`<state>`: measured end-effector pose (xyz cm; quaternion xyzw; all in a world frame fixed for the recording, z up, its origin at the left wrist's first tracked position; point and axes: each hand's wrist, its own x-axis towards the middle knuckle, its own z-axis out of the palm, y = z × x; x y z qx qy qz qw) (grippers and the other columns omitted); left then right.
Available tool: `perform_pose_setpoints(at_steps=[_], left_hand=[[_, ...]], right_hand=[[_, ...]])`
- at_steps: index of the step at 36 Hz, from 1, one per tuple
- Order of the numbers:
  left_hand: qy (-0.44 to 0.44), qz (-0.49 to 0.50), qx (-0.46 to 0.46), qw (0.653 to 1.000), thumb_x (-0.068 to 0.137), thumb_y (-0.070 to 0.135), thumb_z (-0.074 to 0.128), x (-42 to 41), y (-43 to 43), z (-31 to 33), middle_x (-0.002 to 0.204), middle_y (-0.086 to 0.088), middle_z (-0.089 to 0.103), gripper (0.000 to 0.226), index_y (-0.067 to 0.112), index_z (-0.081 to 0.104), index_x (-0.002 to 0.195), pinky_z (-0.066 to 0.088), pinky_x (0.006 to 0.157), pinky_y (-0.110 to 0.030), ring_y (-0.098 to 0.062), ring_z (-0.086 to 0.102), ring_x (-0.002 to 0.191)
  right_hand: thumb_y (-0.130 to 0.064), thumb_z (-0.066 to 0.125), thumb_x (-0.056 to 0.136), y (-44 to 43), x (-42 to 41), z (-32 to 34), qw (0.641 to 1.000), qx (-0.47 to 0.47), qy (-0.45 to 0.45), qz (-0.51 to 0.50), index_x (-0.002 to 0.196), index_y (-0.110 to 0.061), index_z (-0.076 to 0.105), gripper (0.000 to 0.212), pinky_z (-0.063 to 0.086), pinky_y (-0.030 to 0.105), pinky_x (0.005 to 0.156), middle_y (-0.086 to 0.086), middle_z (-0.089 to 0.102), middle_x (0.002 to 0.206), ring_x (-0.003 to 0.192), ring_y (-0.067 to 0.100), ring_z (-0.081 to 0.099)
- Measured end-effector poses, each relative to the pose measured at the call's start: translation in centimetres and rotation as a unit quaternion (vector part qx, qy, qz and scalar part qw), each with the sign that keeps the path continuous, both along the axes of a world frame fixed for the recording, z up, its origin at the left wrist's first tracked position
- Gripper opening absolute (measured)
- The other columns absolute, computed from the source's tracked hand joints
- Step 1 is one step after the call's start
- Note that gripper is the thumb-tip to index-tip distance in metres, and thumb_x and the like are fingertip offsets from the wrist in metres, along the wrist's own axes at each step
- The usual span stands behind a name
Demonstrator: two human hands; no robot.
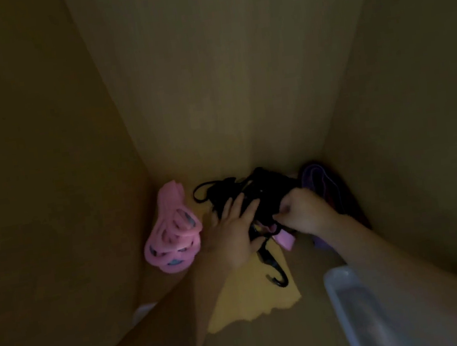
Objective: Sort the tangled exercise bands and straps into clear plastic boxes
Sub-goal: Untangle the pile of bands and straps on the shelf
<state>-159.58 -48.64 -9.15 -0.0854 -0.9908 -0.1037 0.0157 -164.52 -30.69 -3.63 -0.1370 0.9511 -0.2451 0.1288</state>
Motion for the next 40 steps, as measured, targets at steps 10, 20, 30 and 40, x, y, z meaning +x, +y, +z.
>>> perform_pose_setpoints(at_steps=[10,20,30,40], left_hand=[[-0.064,0.01,0.024,0.998,0.096,0.034,0.052,-1.2,2.5,-1.7,0.161,-0.005,-0.003,0.052,0.039,0.032,0.144,0.016,0.112,-0.062,-0.033,-0.006,0.147],[-0.062,0.068,0.008,0.996,0.099,0.026,0.042,-1.3,1.1,-1.2,0.16,-0.007,0.006,0.047,0.031,0.028,0.144,0.014,0.114,-0.06,-0.032,-0.004,0.147],[-0.056,0.095,0.048,0.993,0.098,0.026,0.046,-2.7,0.9,0.0,0.154,-0.011,0.021,0.051,0.028,0.027,0.145,0.023,0.112,-0.055,-0.03,0.01,0.145],[-0.017,0.051,0.148,0.988,0.096,0.036,0.051,-2.9,1.4,3.2,0.152,-0.007,0.03,0.061,0.018,0.027,0.149,0.022,0.117,-0.038,-0.026,0.027,0.141]], right_hand=[[-0.045,0.056,0.09,0.6,2.6,-3.8,0.993,0.12,0.02,0.003,0.089,-0.015,0.064,0.031,0.043,0.026,0.061,0.004,0.067,0.088,0.083,0.021,0.065],[-0.029,0.072,0.08,0.7,2.0,-0.8,0.999,-0.047,0.01,-0.026,0.086,-0.017,0.057,0.02,0.046,0.028,0.065,0.0,0.062,0.083,0.083,0.019,0.061],[-0.01,0.07,0.08,0.8,-0.3,6.0,0.975,-0.202,0.05,-0.072,0.085,-0.023,0.069,0.015,0.051,0.023,0.072,-0.005,0.067,0.082,0.08,0.008,0.063],[-0.007,0.069,0.081,-0.8,-1.7,16.3,0.933,-0.31,0.164,-0.079,0.092,-0.011,0.075,0.013,0.039,0.005,0.054,-0.011,0.061,0.066,0.052,-0.008,0.053]])
